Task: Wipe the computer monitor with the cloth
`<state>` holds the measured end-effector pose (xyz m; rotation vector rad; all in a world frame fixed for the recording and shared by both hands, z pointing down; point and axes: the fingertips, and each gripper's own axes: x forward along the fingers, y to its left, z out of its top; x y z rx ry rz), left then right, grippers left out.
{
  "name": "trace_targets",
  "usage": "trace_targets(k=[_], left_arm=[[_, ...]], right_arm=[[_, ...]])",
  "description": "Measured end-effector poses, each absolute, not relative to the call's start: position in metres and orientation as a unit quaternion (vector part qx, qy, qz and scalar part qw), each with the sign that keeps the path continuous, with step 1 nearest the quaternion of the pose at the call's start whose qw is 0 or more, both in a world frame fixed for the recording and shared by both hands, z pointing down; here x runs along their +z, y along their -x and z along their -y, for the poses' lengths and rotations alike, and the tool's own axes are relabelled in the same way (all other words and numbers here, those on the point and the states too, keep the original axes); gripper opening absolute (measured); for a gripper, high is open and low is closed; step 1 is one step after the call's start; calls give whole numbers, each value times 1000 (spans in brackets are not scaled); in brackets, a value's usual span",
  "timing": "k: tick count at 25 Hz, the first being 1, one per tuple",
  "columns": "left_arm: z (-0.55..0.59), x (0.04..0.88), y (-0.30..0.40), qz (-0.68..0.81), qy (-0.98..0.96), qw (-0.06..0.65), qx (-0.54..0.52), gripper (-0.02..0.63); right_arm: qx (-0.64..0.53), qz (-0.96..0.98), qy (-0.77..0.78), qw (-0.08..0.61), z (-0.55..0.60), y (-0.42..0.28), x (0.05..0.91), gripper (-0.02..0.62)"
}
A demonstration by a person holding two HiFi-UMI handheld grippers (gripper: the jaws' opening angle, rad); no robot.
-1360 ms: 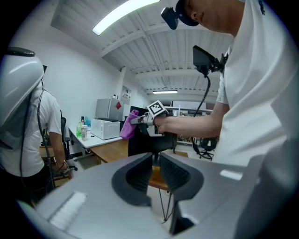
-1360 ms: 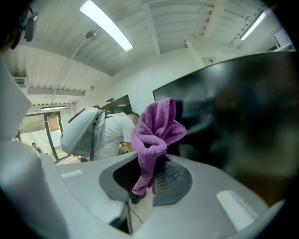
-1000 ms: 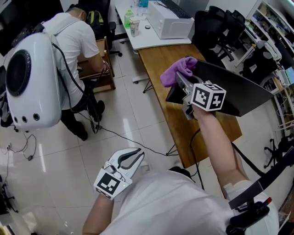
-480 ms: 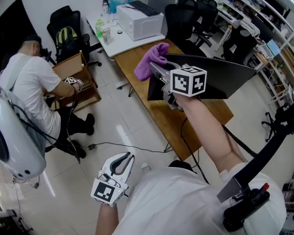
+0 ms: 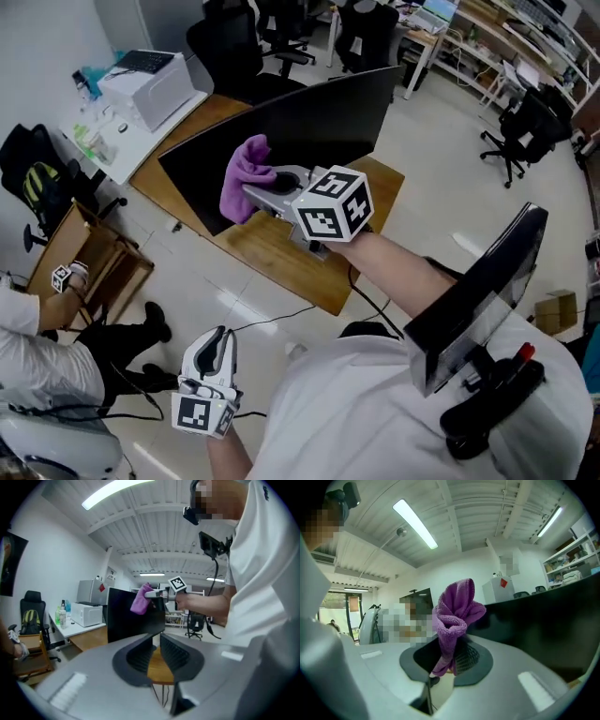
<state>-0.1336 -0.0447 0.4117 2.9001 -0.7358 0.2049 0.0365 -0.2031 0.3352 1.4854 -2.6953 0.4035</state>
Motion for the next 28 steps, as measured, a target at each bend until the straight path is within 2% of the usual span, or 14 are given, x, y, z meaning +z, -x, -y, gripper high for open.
trace_targets(k=[7,16,22,28], left_arm=[[46,398,72,209,-974,47,72,71],[8,385,-27,162,-983,47,73,71],[-1,381,-68,133,-987,44,85,69],[-62,403,-103,139,-986,37,88,70]], right_arm=[[132,824,-550,26,115,-146,368,55],[89,791,-605,35,17,-253,366,55],[85,778,-621,39,-5,-284,369,55],[80,788,-610,41,-63,-311,397,55]])
